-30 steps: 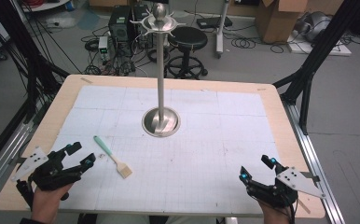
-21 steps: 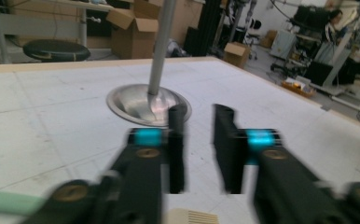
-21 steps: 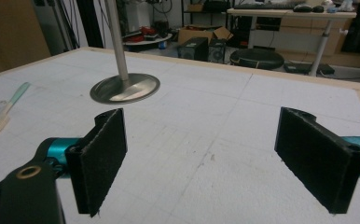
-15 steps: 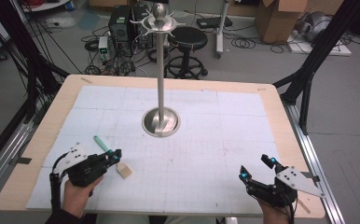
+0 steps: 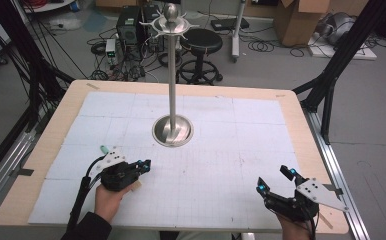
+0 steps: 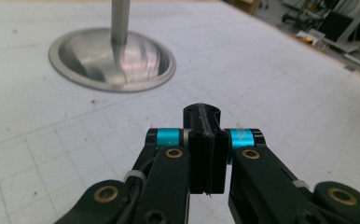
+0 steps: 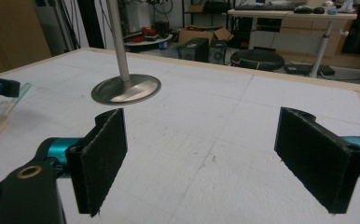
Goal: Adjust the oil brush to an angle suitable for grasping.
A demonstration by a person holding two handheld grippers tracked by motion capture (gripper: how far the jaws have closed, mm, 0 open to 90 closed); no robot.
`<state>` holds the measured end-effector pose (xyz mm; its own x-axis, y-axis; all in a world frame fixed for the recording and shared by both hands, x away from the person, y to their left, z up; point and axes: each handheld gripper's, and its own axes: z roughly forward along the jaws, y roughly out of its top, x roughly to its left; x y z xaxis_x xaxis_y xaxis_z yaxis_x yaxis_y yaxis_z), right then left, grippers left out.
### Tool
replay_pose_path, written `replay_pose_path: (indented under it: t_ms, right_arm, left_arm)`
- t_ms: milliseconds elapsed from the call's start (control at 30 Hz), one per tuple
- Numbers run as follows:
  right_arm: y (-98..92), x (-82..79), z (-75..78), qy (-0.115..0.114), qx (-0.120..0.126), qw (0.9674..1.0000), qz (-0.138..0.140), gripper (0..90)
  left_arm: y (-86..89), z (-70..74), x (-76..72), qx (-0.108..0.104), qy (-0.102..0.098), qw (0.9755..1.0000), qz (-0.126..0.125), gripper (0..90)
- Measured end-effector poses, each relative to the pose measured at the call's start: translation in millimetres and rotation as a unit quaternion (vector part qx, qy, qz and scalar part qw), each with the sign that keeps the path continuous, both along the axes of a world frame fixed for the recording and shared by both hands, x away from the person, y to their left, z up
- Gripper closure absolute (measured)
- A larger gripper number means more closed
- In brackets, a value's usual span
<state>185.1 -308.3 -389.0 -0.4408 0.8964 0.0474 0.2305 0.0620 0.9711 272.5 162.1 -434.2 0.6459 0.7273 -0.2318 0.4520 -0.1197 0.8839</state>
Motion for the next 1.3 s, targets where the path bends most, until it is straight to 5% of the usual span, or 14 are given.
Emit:
replay_pose_path:
  t_ms: [200,633,933,1300]
  right_arm:
    - [0.2,0.3,-0.2,0.0,0.0,1.0,-0.001,15.5]
    - [0.8,-1.2,0.6,-0.001,0.0,1.0,-0.003,15.5]
    - [-0.9,-3.8,1.6,-0.004,0.002,1.0,-0.007,15.5]
    - [-0.9,-4.6,2.2,-0.005,0.004,0.9999,-0.011,15.5]
  left_arm:
    - [-4.2,-8.7,1.6,0.047,0.024,0.9986,0.003,89.7]
    - [-3.4,-15.9,1.0,0.096,0.07,0.9928,0.012,89.6]
    - [8.8,-12.5,-7.9,0.118,0.072,0.9904,0.007,89.7]
    - [47.7,-12.3,-21.9,0.104,0.088,0.99,0.037,89.7]
